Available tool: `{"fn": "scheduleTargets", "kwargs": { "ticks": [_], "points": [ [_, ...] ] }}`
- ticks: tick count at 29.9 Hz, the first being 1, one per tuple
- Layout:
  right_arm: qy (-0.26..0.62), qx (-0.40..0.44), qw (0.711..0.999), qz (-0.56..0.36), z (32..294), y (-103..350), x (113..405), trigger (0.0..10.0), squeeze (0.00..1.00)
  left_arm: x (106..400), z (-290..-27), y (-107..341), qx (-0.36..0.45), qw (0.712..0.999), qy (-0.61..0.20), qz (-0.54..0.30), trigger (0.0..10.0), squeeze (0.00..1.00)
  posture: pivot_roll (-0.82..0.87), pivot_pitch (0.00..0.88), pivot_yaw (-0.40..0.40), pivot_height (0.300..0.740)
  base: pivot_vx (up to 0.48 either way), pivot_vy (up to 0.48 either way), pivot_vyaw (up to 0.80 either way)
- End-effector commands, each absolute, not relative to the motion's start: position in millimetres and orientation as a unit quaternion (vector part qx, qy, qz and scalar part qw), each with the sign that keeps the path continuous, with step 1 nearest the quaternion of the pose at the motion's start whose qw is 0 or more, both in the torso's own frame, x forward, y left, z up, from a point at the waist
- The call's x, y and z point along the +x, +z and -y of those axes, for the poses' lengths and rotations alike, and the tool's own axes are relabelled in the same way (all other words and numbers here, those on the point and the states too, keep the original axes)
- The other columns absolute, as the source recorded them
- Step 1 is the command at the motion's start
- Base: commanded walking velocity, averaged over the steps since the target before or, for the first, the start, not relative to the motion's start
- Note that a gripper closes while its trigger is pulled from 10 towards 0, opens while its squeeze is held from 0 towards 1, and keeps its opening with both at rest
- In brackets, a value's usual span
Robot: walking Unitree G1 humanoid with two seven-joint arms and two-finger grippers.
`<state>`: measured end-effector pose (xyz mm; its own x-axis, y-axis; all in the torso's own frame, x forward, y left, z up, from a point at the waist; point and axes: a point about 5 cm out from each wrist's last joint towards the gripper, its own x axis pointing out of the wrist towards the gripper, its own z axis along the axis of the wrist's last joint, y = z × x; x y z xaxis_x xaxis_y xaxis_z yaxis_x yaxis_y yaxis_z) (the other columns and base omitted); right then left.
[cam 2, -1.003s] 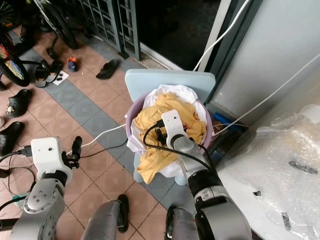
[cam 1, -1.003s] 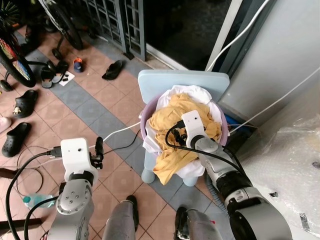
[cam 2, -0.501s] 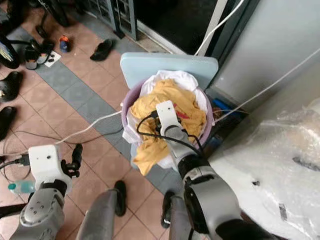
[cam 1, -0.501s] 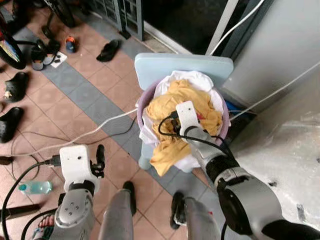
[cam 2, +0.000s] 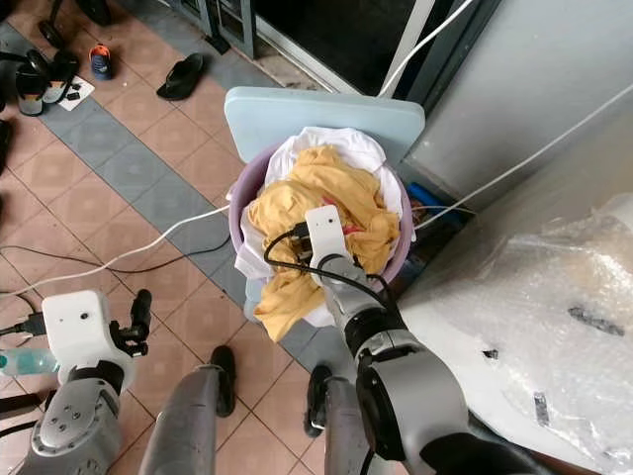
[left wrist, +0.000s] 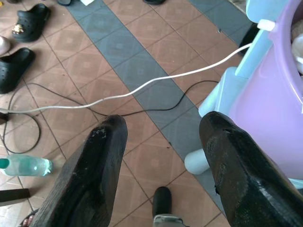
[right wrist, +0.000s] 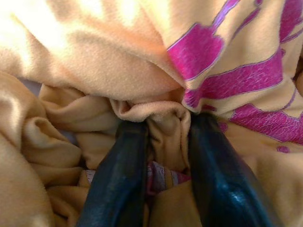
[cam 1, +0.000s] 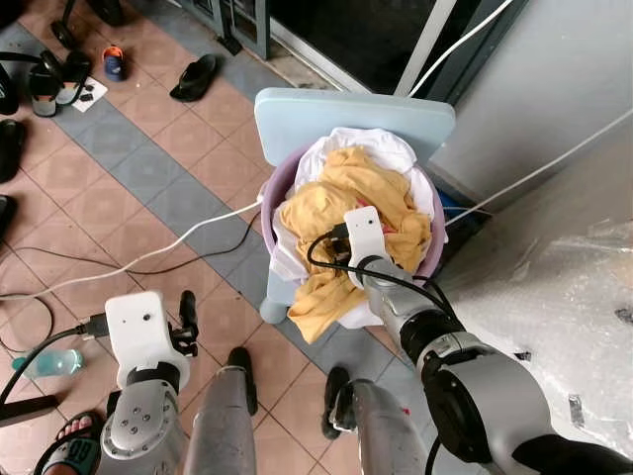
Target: Clothes washing
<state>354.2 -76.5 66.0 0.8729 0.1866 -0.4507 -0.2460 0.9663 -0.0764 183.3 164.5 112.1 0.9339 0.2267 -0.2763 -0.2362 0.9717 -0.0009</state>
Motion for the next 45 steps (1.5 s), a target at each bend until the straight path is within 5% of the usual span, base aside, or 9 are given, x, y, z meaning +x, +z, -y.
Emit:
{"fn": "scheduleTargets", "kwargs": {
  "ticks": [1, 16, 26, 32, 37, 45],
  "points": [
    [0.099, -0.058, 0.952, -0.282, 87.1, 42.3, 340.5, 0.0, 0.00, 180.0, -159.0, 108.1, -0.038, 0.980, 0.124, -0.153, 10.0, 0.00, 0.20, 0.399, -0.126, 0.740, 0.000, 0.000, 0.00],
    [0.123, -0.045, 0.954, -0.268, 82.0, 45.0, 341.3, 0.0, 0.00, 201.0, -158.4, 106.4, -0.041, 0.981, 0.133, -0.138, 10.0, 0.00, 0.17, 0.316, -0.136, 0.740, 0.000, 0.000, 0.00],
    [0.136, -0.032, 0.977, -0.164, 73.8, 75.9, 357.1, 0.0, 0.00, 235.6, -160.6, 105.4, -0.038, 0.989, 0.087, -0.116, 10.0, 0.00, 0.11, 0.186, -0.055, 0.740, 0.000, 0.000, 0.00],
    [0.124, -0.002, 0.991, -0.045, 93.6, 104.0, 361.5, 0.0, 0.00, 253.8, -146.6, 108.1, -0.016, 0.995, 0.039, -0.096, 10.0, 0.00, 0.08, 0.110, 0.017, 0.740, 0.000, 0.000, 0.00],
    [0.121, 0.004, 0.990, 0.068, 120.1, 137.2, 332.9, 0.0, 0.00, 266.4, -140.4, 106.1, -0.004, 0.995, 0.024, -0.092, 10.0, 0.00, 0.04, 0.043, 0.057, 0.740, 0.000, 0.000, 0.00],
    [0.100, 0.000, 0.987, 0.122, 138.0, 166.8, 289.5, 0.0, 0.00, 279.9, -137.5, 105.9, 0.014, 0.997, 0.006, -0.072, 10.0, 0.00, 0.00, 0.010, 0.076, 0.740, 0.000, 0.000, 0.00]
  ]
}}
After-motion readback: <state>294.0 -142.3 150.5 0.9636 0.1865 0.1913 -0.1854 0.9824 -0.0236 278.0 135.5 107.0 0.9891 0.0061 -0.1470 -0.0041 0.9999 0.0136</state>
